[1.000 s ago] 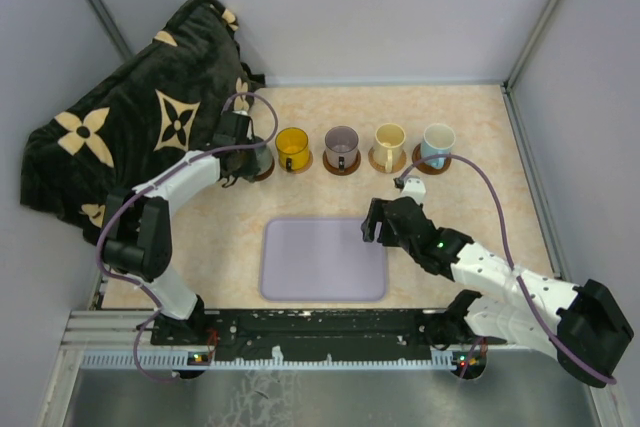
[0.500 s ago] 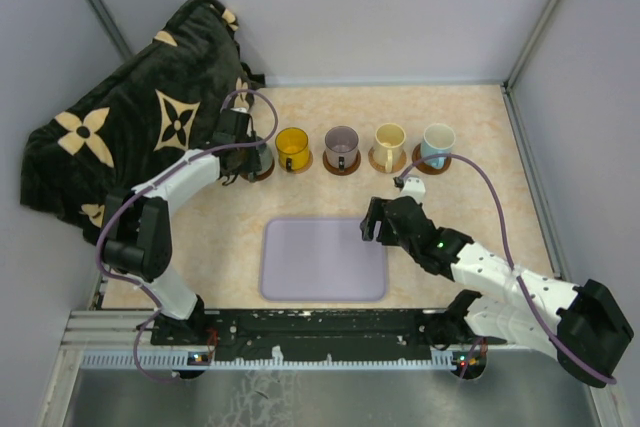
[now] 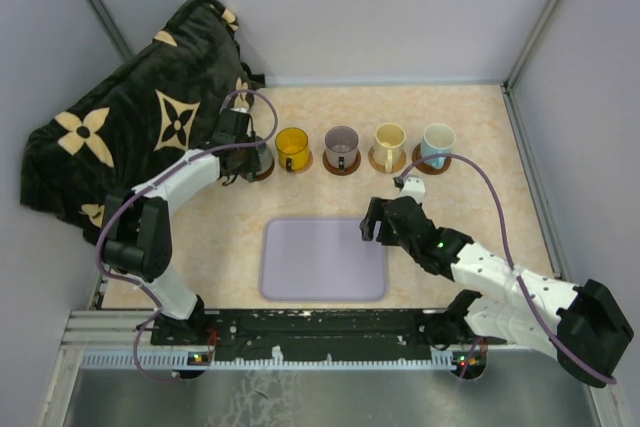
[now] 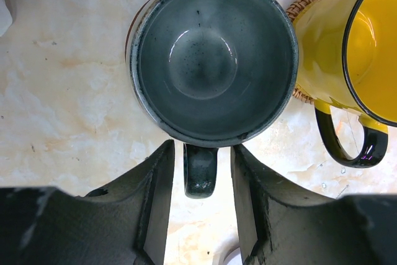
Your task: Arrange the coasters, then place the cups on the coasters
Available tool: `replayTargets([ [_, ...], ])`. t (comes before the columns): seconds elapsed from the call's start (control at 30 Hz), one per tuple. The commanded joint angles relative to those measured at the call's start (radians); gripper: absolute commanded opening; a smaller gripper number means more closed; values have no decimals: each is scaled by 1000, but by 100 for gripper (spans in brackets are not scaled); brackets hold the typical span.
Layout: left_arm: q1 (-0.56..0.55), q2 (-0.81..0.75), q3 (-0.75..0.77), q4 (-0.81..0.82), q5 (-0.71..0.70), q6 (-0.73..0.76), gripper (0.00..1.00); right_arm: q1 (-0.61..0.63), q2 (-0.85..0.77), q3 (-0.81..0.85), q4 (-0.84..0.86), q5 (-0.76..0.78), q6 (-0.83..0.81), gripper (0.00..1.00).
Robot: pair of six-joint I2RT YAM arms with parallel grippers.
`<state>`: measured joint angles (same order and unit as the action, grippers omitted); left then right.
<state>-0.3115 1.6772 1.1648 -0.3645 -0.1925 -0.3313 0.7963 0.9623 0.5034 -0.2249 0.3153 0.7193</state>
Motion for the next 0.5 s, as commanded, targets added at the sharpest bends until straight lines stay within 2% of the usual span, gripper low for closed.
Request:
replayTargets([
  [0.0,8,-43,9,-4,-1,11,47,8,-4,4,36,6,14,74],
  [0.07,8,-56,10,-8,-3,13,50,7,-5,8,30,11,15,75],
  [0.23,8,-94,11,-36,-22,14,66,7,-12,18,19,24,12,75],
  [0.47,7,-184,-22,-59,-32,2,76,8,-35,35,-25,55,10,75],
])
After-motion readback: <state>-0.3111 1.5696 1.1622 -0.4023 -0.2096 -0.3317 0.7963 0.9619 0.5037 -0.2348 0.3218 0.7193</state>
